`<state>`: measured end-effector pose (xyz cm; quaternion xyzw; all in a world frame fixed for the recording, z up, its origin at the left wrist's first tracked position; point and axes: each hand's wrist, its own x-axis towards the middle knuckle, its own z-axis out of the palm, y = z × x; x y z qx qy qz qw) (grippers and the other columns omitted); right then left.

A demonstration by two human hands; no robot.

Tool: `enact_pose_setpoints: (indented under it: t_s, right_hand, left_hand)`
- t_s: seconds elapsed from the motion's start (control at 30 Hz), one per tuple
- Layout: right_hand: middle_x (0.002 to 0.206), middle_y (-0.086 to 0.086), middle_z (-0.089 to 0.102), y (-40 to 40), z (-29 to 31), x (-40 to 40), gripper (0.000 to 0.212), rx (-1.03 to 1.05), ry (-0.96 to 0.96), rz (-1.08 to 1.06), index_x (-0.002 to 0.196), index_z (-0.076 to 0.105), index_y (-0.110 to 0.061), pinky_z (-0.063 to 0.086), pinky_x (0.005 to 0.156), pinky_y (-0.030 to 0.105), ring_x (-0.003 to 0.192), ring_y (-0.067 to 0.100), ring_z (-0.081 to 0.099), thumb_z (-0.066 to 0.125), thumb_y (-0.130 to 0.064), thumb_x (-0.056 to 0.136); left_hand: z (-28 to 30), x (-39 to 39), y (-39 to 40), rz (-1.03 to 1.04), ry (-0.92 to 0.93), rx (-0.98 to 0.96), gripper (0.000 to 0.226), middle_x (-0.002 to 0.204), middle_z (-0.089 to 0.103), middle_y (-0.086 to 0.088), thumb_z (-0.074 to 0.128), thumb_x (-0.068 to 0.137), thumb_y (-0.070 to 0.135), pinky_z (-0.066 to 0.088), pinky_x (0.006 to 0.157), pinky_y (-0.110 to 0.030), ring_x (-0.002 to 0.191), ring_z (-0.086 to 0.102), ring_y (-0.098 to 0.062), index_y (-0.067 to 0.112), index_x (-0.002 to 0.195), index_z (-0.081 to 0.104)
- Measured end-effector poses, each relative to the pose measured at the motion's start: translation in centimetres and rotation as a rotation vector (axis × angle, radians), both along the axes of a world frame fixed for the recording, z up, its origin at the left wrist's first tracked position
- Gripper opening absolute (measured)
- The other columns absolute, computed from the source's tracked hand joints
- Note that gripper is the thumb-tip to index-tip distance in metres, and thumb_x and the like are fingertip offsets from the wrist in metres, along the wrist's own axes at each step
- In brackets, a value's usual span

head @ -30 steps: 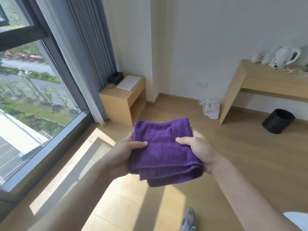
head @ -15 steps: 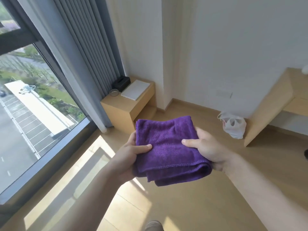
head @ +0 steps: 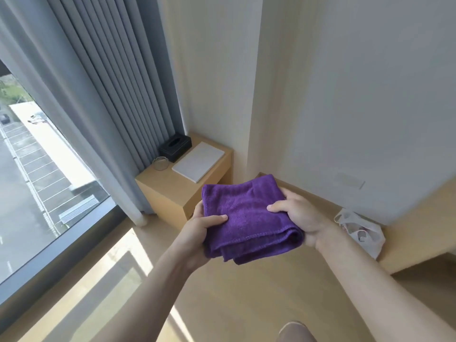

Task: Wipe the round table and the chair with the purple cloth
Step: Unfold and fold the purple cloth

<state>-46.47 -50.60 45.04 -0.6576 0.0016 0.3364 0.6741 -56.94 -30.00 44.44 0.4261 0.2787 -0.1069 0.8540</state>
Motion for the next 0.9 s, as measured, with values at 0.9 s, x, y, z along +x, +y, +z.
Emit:
enact_pose_setpoints:
  t_s: [0.9]
  right_hand:
    - [0.123, 0.016, 0.069, 31.8, -16.4, 50.8, 0.051, -0.217, 0.271, 0.681, 0.14, 0.053, -0.029, 0.058, 0.091, 0.052, 0.107, 0.038, 0.07, 0.062, -0.006, 0.096]
  left_hand:
    - [-14.5, 41.0, 23.6, 0.411, 0.291, -0.046, 0.08, 0.139, 0.056, -0.01, 0.068, 0.089, -0.011, 0.061, 0.088, -0.055, 0.118, 0.065, -0.038, 0.034, 0.148, 0.037]
